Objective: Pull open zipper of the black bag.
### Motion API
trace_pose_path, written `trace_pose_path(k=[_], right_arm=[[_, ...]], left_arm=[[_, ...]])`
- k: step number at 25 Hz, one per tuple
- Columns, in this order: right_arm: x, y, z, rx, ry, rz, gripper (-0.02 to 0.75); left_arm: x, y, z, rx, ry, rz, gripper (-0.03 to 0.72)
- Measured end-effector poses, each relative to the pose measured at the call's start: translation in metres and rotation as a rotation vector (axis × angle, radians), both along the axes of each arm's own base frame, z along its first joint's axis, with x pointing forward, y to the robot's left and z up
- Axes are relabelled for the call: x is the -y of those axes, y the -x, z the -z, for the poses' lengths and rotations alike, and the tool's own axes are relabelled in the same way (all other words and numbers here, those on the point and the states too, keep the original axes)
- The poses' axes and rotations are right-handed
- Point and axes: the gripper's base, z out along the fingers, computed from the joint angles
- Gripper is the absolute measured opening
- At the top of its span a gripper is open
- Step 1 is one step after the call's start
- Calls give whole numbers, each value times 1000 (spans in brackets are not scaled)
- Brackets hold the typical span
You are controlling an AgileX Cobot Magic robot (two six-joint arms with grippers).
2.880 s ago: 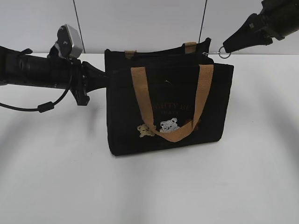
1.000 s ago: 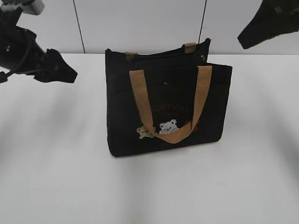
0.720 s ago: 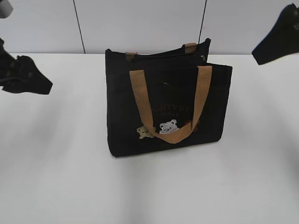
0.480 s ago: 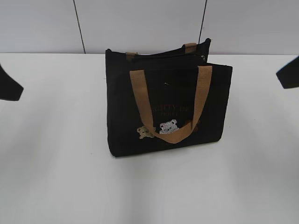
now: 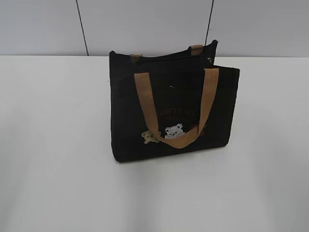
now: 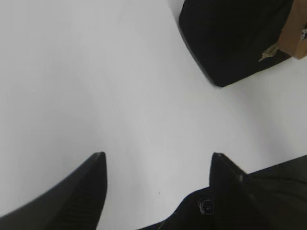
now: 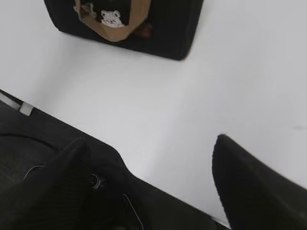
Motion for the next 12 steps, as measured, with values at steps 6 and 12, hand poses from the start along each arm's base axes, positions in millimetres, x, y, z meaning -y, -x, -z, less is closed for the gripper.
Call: trace_pose_path(k=[6,12], right_arm=[[18,57,22,70,31,139,596],[33,96,38,251,44,238,596]], left_arm=[[-18,57,19,124,-2,-54,503],[-28,95,37,253,9,-67,503]])
